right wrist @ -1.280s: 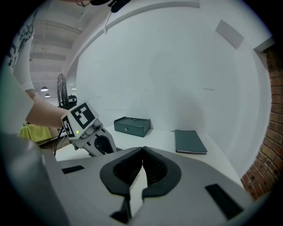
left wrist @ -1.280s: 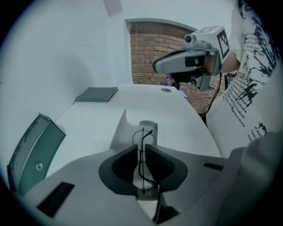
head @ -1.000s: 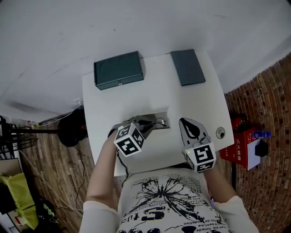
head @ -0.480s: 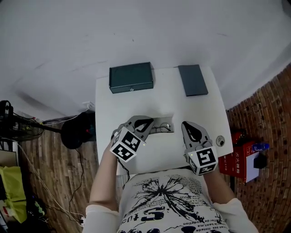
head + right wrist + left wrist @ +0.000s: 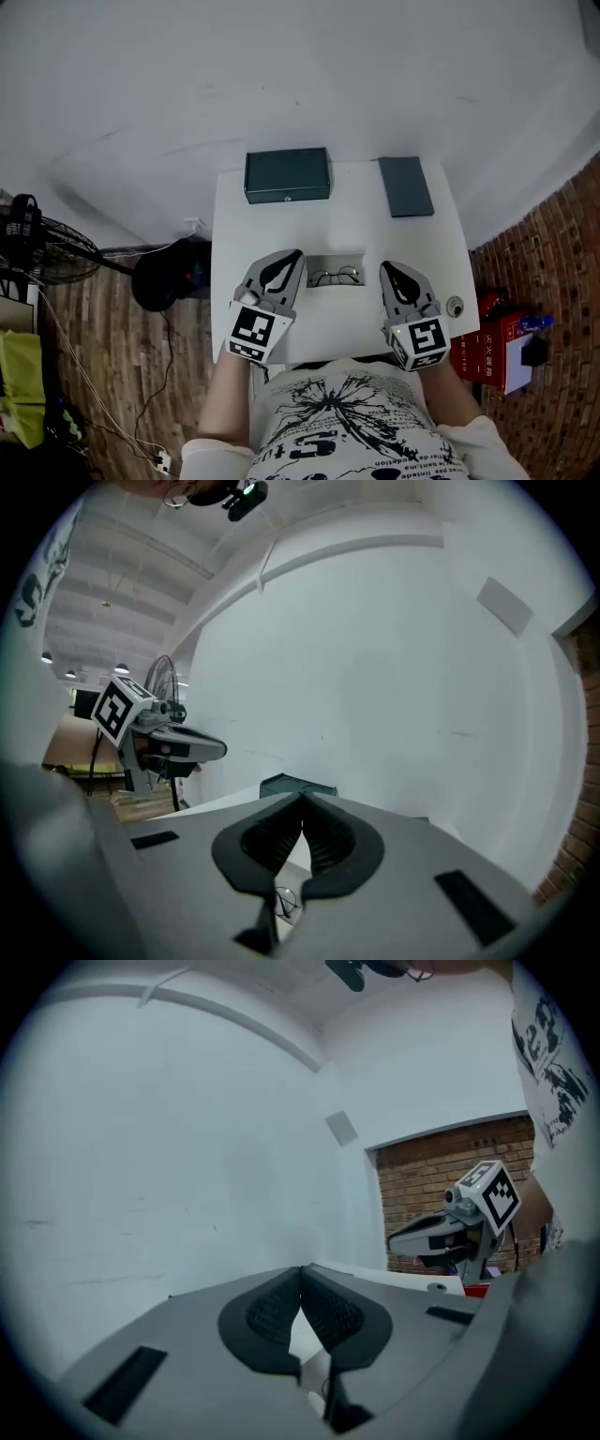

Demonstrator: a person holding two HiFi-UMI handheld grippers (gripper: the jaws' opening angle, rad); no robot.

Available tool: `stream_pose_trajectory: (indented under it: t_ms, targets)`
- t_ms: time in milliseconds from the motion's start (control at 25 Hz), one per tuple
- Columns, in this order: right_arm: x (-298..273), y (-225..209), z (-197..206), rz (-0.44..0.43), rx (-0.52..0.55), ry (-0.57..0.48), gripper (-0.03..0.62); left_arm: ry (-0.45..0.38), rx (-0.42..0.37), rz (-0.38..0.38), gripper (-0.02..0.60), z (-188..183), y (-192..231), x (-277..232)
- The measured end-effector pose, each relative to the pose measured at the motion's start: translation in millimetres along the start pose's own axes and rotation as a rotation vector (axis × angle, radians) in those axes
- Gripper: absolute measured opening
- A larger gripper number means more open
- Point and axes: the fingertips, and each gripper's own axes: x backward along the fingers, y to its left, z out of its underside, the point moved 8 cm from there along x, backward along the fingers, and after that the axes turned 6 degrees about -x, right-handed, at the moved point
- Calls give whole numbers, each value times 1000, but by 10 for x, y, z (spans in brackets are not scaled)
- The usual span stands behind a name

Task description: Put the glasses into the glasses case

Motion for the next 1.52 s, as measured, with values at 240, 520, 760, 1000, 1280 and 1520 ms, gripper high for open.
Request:
stream_pose_trajectory:
  t_ms: [240,520,760,1000,1280,1520]
  targets:
    - [-32,24,-81,-19,3,-13,14,-63,69,-110,14,-95,111,318]
    - [-71,54,-134,-32,-1,-33,14,-89,91,-173,14,-92,184,468]
    - [-77,71,-145,-38,13,-36,14,-87,91,-181,14,-88,173,477]
    - [-71,101,-135,-32,23,-37,12,-88,80,-162,14,-109,145,477]
    - [-28,101,-104,-27,21,-30,12,-73,79,-135,14,-100,75,458]
    - [0,105,-81,-28,24,-22,12,-59,65,-110,14,-127,30,437]
